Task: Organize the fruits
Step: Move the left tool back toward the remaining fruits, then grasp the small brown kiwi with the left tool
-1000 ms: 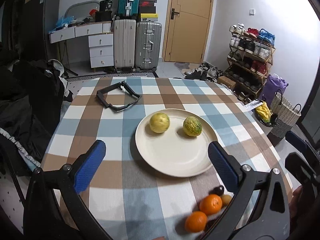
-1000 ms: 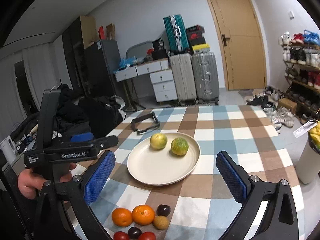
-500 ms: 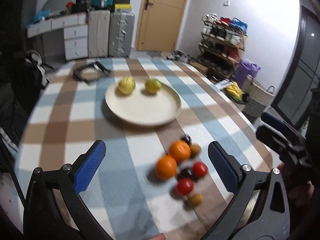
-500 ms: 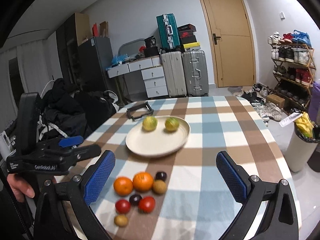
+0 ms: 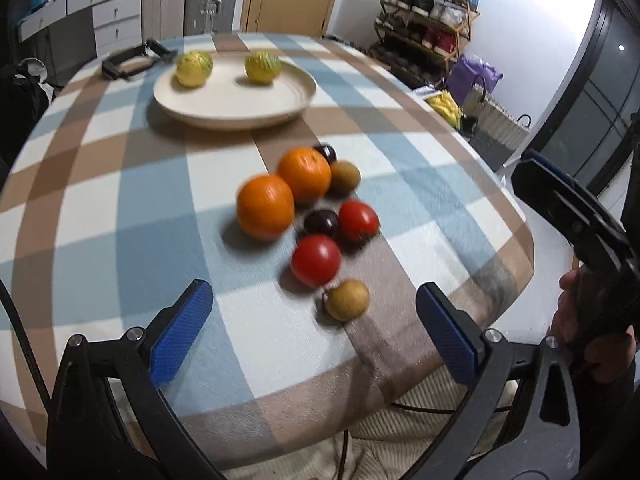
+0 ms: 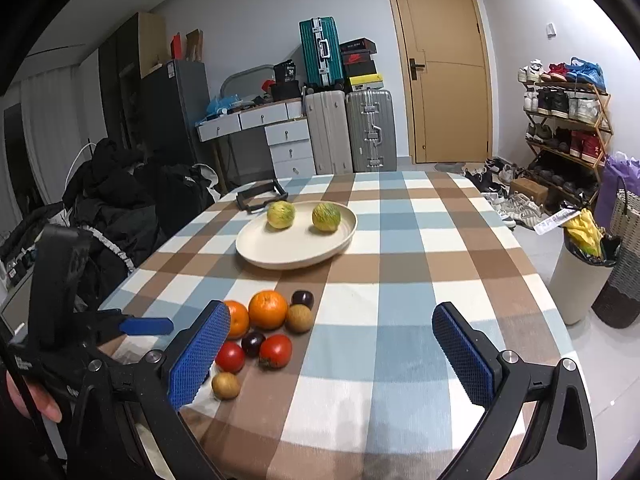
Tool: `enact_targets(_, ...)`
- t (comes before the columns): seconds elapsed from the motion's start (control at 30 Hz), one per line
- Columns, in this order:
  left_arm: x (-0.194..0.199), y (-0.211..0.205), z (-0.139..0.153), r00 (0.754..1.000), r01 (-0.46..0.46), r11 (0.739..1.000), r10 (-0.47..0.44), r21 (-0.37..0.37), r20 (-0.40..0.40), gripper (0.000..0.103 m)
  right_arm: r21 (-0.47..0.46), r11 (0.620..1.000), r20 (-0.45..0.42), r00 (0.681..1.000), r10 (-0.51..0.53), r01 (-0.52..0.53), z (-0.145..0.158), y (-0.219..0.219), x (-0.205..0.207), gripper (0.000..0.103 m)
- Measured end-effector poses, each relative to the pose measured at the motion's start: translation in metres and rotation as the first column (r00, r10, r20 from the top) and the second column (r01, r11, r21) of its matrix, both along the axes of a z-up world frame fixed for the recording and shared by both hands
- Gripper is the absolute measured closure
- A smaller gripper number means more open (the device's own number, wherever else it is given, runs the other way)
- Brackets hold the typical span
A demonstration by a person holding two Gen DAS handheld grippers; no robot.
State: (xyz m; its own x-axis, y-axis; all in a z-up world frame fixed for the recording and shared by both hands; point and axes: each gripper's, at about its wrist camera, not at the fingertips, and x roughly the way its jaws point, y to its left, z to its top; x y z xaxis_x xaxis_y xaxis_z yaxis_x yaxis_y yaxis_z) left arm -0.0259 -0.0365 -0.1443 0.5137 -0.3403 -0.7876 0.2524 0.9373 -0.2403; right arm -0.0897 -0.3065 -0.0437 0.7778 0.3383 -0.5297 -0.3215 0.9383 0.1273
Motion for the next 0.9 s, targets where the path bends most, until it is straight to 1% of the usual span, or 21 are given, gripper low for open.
enact_targets(0.03,0.000,-0.003,-0.002,1.000,0.006,1.000,-0.006,-0.002,-0.007,0.003,-0.004,1.000,-0.002,1.000,-0.001,0.001,-0.001,0.000,-0.001,0.000)
enact_targets(0.13,0.004,-0.007,-0.007,1.000,0.019,1.000,-0.019,-0.001,-0.018,0.015,-0.021,1.000,-0.008,1.000,0.000,-0.001,-0.004,0.001,-0.004,0.000)
enact_targets(0.2,0.006,-0.009,-0.010,0.999,0.032,0.999,-0.033,-0.008,-0.033,0.029,-0.023,1.000,-0.011,1.000,0.000,0.000,-0.005,0.001,-0.005,0.000)
enact_targets(0.23,0.007,-0.010,-0.011,0.998,0.039,0.999,-0.040,-0.016,-0.043,0.033,-0.021,1.000,-0.014,1.000,0.000,0.000,-0.006,0.001,-0.005,0.000)
enact_targets(0.3,0.009,-0.010,-0.013,0.997,0.044,0.999,-0.046,-0.028,-0.057,0.053,-0.019,1.000,-0.018,1.000,-0.003,0.003,-0.007,0.000,-0.006,0.000)
enact_targets(0.33,0.010,-0.009,-0.014,0.997,0.042,0.999,-0.044,-0.028,-0.063,0.056,-0.017,1.000,-0.020,1.000,-0.004,0.004,-0.008,-0.001,-0.006,0.000)
enact_targets(0.37,0.010,-0.008,-0.013,0.997,0.038,0.999,-0.040,-0.031,-0.062,0.063,-0.016,1.000,-0.023,1.000,-0.005,0.005,-0.009,-0.001,-0.005,0.000)
enact_targets(0.4,0.011,-0.006,-0.013,0.997,0.038,0.998,-0.041,-0.050,-0.065,0.072,-0.015,1.000,-0.024,1.000,-0.007,0.007,-0.010,-0.002,-0.005,0.000)
enact_targets(0.43,0.012,-0.004,-0.014,0.996,0.041,0.997,-0.046,-0.070,-0.075,0.076,-0.015,1.000,-0.025,1.000,-0.009,0.008,-0.010,-0.001,-0.006,0.000)
enact_targets(0.47,0.012,-0.003,-0.014,0.996,0.041,0.996,-0.047,-0.077,-0.082,0.078,-0.014,1.000,-0.027,1.000,-0.011,0.010,-0.011,-0.001,-0.006,0.000)
enact_targets(0.67,0.012,0.005,-0.012,0.997,0.024,0.997,-0.030,-0.076,-0.071,0.078,-0.012,1.000,-0.040,0.999,-0.007,0.007,-0.015,0.000,-0.005,0.000)
enact_targets(0.8,0.008,0.015,-0.005,0.998,0.018,0.995,-0.023,-0.101,-0.051,0.078,0.002,1.000,-0.053,0.999,0.011,-0.011,-0.016,0.003,-0.005,0.000)
enact_targets(0.9,0.007,0.027,0.001,0.999,0.016,0.991,-0.022,-0.133,-0.045,0.078,0.024,0.999,-0.098,0.994,0.045,-0.043,-0.021,0.008,0.000,0.000)
